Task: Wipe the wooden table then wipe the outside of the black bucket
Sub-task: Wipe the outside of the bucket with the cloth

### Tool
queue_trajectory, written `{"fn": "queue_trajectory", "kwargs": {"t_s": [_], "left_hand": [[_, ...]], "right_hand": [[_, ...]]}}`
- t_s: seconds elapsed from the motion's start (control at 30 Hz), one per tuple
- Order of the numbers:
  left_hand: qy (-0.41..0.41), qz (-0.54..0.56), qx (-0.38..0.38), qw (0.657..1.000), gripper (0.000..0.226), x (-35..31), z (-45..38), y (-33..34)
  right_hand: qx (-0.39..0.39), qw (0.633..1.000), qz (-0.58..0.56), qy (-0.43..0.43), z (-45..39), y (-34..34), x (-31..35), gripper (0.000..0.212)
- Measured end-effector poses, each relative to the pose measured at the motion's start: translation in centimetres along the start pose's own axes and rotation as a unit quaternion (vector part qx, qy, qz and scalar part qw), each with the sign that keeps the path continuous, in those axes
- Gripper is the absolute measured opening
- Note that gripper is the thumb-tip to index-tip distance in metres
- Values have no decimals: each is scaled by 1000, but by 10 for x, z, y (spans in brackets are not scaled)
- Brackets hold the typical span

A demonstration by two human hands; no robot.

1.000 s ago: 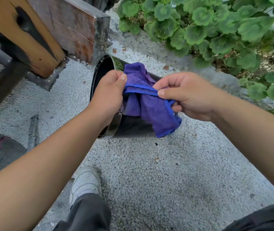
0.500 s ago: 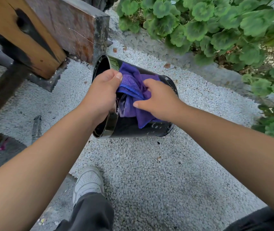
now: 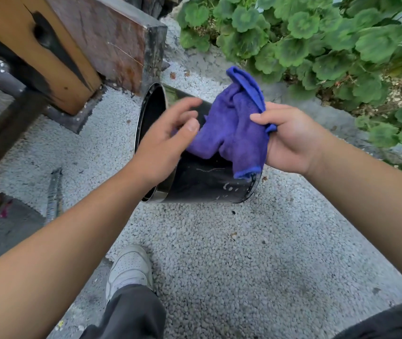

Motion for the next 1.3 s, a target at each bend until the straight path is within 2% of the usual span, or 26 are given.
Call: {"fn": "queue_trajectory", "kwargs": {"t_s": [0.07, 0.13, 0.2, 0.27, 0.3, 0.37, 0.4, 0.43, 0.47, 0.5, 0.53, 0.57, 0.67, 0.73, 0.8, 0.87, 0.93, 0.97, 1.03, 1.1, 1.23, 1.3], "left_hand": [[52, -29, 53, 997, 37, -7, 0, 7], [79, -69, 71, 992, 36, -12, -1, 10], [64, -97, 57, 992, 30, -10, -3, 11], [60, -142, 47, 987, 29, -6, -5, 12], [69, -154, 48, 985, 23, -4, -5, 13], [73, -114, 50, 989, 6, -3, -4, 11], [59, -61, 56, 995, 8, -1, -3, 9], [37, 2, 68, 997, 12, 1, -2, 7], [17, 51, 73, 996, 15, 3, -2, 5], [2, 75, 72, 995, 19, 4, -2, 4], [-3, 76, 65, 995, 19, 4, -2, 2], [-3, 71, 58, 996, 19, 4, -2, 2], [-11, 88, 22, 996, 17, 11, -2, 3], [-9, 122, -7, 992, 19, 18, 1, 0], [-10, 144, -35, 989, 28, 26, 4, -4], [-10, 150, -71, 986, 32, 32, 8, -8], [-12, 154, -89, 984, 36, 34, 8, -9], [-16, 155, -89, 984, 37, 34, 8, -7], [-20, 159, -85, 983, 41, 36, 7, -4], [-12, 146, -81, 986, 42, 39, 5, -2], [5, 93, -74, 993, 41, 48, 6, -7], [13, 79, -82, 993, 42, 51, 6, -12]], "right_hand": [[72, 997, -28, 13, 6, 16, -4, 57], [107, 994, -31, 6, 7, 30, -9, 44], [51, 998, -5, -34, 1, 36, -16, 31], [-52, 994, 38, -93, -5, 34, -19, 39], [-74, 988, 58, -119, -7, 32, -20, 48], [-49, 972, 158, -167, -8, 33, -16, 54], [-19, 946, 266, -187, -8, 34, -11, 52], [12, 900, 391, -191, -8, 37, -9, 55], [35, 844, 503, -180, -9, 38, -9, 70], [54, 799, 577, -160, -12, 36, -12, 84], [65, 778, 607, -148, -14, 36, -17, 90], [74, 783, 599, -152, -15, 38, -22, 86], [77, 874, 433, -206, -23, 38, -33, 57], [25, 892, 373, -252, -29, 34, -30, 46], [-50, 908, 285, -304, -33, 25, -25, 45], [-161, 900, 202, -352, -33, 14, -31, 44], [-227, 871, 231, -369, -30, 13, -52, 49], [-217, 858, 281, -372, -29, 20, -67, 54], [-144, 819, 393, -392, -28, 35, -95, 60], [-101, 758, 496, -411, -33, 39, -112, 56], [-180, 675, 555, -453, -41, 29, -117, 49], [-228, 655, 559, -454, -46, 21, -116, 47]]}}
Point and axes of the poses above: each hand's wrist, its own z-axis away from the middle knuckle, its own y-axis out of the palm, x = y × z, the point moved 4 cm from there along -z, towards the middle knuckle, and after that the axes turned 15 degrees about -z, right-handed, at the moved point
